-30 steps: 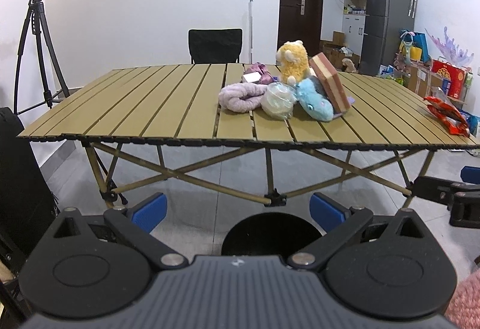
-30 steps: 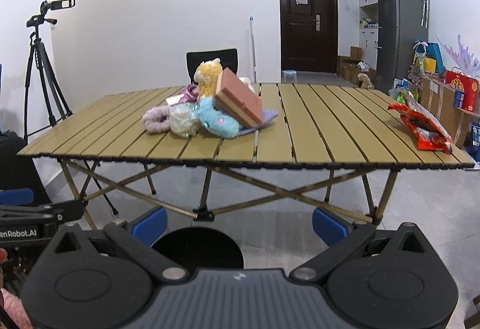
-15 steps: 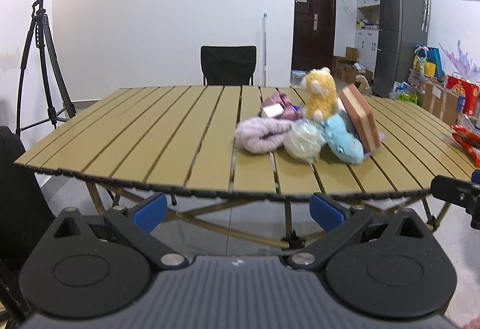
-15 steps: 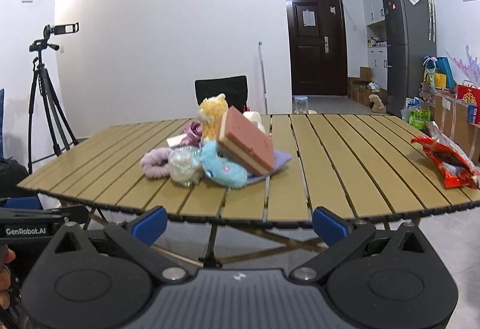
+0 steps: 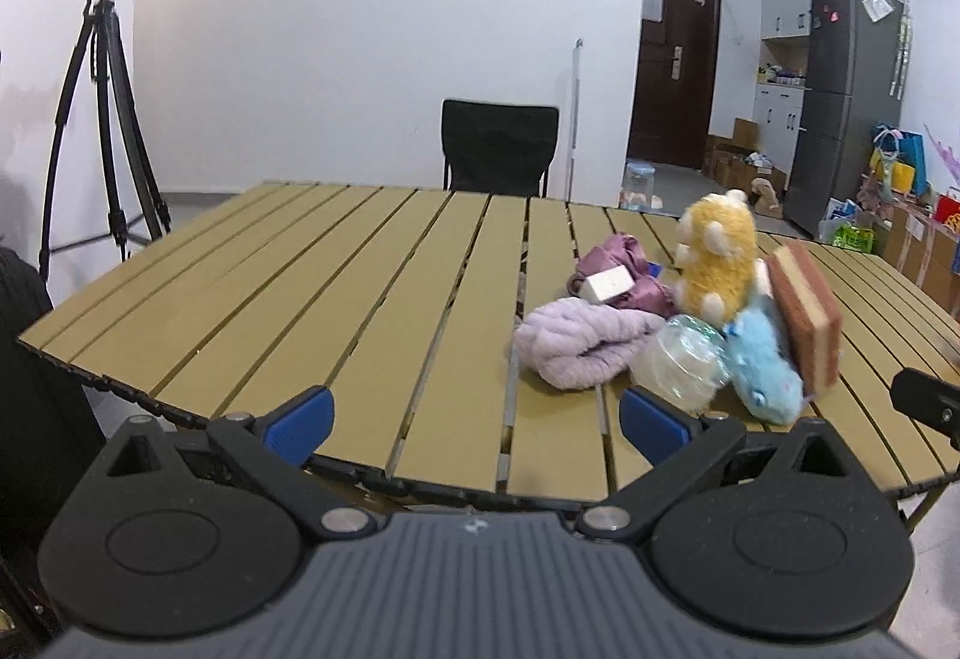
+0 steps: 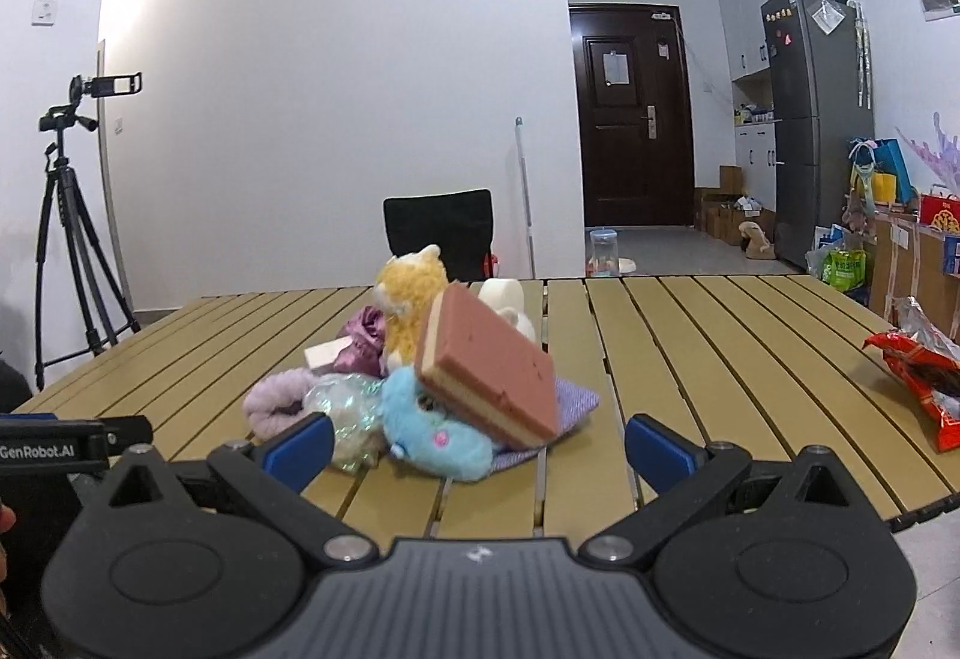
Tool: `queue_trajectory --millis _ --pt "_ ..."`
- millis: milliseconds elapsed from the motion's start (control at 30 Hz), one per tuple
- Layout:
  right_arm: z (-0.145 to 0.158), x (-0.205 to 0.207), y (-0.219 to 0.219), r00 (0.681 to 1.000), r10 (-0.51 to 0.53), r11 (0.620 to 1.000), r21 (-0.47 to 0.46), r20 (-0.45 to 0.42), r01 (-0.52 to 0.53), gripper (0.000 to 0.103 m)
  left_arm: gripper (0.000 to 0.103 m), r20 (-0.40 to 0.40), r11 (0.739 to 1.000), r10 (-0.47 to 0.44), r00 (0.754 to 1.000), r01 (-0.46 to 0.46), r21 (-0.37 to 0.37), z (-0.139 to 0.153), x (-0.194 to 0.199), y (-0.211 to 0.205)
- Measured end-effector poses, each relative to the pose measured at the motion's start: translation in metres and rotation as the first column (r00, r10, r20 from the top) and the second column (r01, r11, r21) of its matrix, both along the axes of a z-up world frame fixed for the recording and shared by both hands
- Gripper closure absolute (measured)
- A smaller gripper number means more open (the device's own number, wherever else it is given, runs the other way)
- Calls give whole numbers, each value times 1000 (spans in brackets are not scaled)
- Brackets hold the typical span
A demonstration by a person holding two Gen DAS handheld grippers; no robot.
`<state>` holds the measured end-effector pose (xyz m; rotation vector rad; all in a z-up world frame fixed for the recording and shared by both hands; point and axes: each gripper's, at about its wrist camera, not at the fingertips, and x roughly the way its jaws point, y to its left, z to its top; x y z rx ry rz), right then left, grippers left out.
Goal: Collect trash
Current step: 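Move both grippers toward the pile of items on the table, then grasp the pink-and-cream sponge with the right gripper while the left gripper approaches the clear bag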
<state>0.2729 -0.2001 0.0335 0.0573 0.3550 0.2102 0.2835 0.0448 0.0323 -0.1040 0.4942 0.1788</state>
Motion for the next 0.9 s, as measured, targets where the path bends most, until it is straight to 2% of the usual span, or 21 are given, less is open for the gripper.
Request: queue_trajectory --millis 67,167,333,567,633,800,867,900 --pt "-2 9 2 1000 -5 1000 7 12 5 0 0 -12 999 19 1000 -19 -35 1 7 7" --pt "-5 24 9 999 3 1000 1 37 -3 0 0 -6 999 48 999 -48 -22 3 14 9" --pt "-14 49 26 996 -5 998 -62 87 10 0 0 -7 998 60 998 -60 -18 1 32 10" --pt "-29 79 47 990 -40 988 -142 133 59 2 0 -46 997 59 997 -61 -38 -11 55 8" --pt "-34 86 51 990 -50 984 -162 134 72 10 0 -52 997 55 997 -57 -44 -13 58 8" --pt "-40 105 50 993 -47 986 -157 108 64 19 0 -62 997 51 997 -54 -46 -16 60 8" --pt "-39 107 47 993 -50 989 -131 107 64 28 0 -61 998 50 997 -53 -47 -16 60 8" --pt "-38 109 44 994 -47 992 -114 100 58 38 0 -61 998 49 997 -52 -47 -16 61 8"
